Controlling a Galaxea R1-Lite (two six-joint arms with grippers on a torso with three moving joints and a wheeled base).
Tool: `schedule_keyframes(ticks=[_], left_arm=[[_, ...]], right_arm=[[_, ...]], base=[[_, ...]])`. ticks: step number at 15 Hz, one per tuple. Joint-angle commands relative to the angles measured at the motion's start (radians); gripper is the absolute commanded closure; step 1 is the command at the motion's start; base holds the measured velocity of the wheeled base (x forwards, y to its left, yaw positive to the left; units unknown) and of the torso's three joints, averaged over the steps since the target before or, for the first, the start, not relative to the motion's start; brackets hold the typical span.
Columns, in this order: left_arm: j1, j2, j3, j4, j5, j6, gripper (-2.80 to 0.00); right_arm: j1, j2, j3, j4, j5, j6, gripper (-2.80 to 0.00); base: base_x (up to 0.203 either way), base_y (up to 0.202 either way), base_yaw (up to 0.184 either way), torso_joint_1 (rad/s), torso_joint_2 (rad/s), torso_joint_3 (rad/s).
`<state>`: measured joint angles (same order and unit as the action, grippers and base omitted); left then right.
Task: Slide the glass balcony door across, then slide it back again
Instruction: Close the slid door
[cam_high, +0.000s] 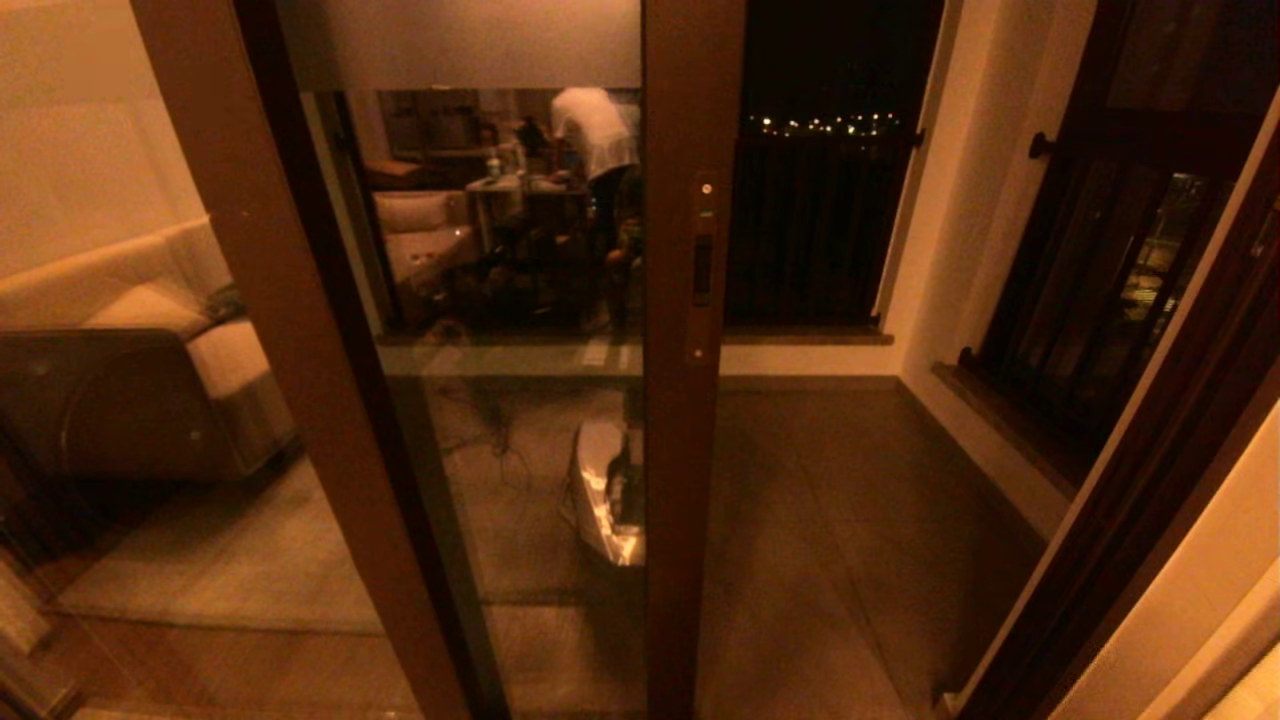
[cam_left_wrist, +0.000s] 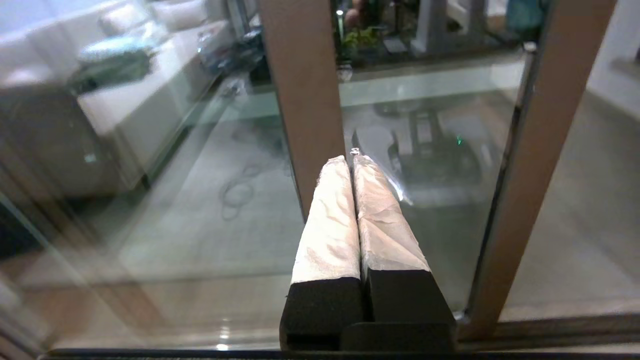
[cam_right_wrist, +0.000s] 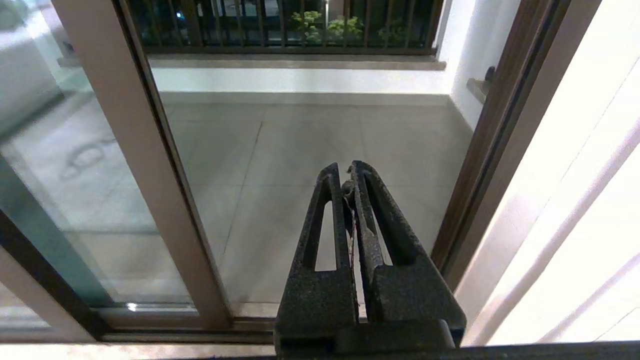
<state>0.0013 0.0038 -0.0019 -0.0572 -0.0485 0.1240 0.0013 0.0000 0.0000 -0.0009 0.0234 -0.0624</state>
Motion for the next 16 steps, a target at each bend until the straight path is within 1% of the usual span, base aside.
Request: schedule_keyframes(ticks=[1, 3, 5, 6, 7, 8, 9, 12, 13, 15, 16], left_arm=[[0.000, -0.002, 0.026, -0.001, 0.002, -0.015, 0.00], [0.000, -0.002, 0.026, -0.001, 0.002, -0.016, 0.00], [0.000, -0.004, 0.027, -0.004, 0.026, -0.037, 0.00], [0.000, -0.004, 0.026, -0.004, 0.022, -0.040, 0.00], [0.000, -0.002, 0.026, -0.003, 0.020, -0.035, 0.00], [0.000, -0.002, 0.026, -0.003, 0.019, -0.041, 0.00], [0.000, -0.002, 0.026, -0.003, 0.021, -0.046, 0.00], [0.000, -0.002, 0.026, -0.003, 0.019, -0.044, 0.00], [0.000, -0.002, 0.025, -0.003, 0.018, -0.044, 0.00], [0.000, -0.002, 0.025, -0.003, 0.018, -0.046, 0.00], [0.000, -0.002, 0.025, -0.003, 0.018, -0.046, 0.00]], right_arm=[[0.000, 0.002, 0.000, 0.004, 0.001, -0.005, 0.00], [0.000, 0.002, 0.000, 0.004, 0.002, -0.002, 0.00], [0.000, 0.002, 0.000, 0.005, 0.009, -0.023, 0.00], [0.000, 0.002, 0.000, 0.005, 0.009, -0.023, 0.00], [0.000, 0.002, -0.002, 0.005, 0.005, -0.009, 0.00], [0.000, 0.002, 0.000, 0.003, 0.001, 0.031, 0.00], [0.000, 0.002, 0.000, 0.001, -0.029, 0.070, 0.00], [0.000, 0.002, 0.000, -0.001, -0.037, 0.067, 0.00], [-0.001, 0.002, -0.012, -0.002, -0.037, 0.050, 0.00], [0.000, 0.035, -0.130, 0.006, -0.025, 0.037, 0.00], [0.000, 0.099, -0.217, 0.009, -0.012, 0.035, 0.00]], base=[[0.000, 0.000, 0.000, 0.000, 0.00, 0.000], [0.000, 0.000, 0.000, 0.000, 0.00, 0.000], [0.000, 0.000, 0.000, 0.000, 0.00, 0.000], [0.000, 0.000, 0.000, 0.000, 0.00, 0.000], [0.000, 0.000, 0.000, 0.000, 0.00, 0.000], [0.000, 0.000, 0.000, 0.000, 0.00, 0.000], [0.000, 0.000, 0.000, 0.000, 0.00, 0.000], [0.000, 0.000, 0.000, 0.000, 0.00, 0.000], [0.000, 0.000, 0.000, 0.000, 0.00, 0.000], [0.000, 0.000, 0.000, 0.000, 0.00, 0.000], [0.000, 0.000, 0.000, 0.000, 0.00, 0.000]])
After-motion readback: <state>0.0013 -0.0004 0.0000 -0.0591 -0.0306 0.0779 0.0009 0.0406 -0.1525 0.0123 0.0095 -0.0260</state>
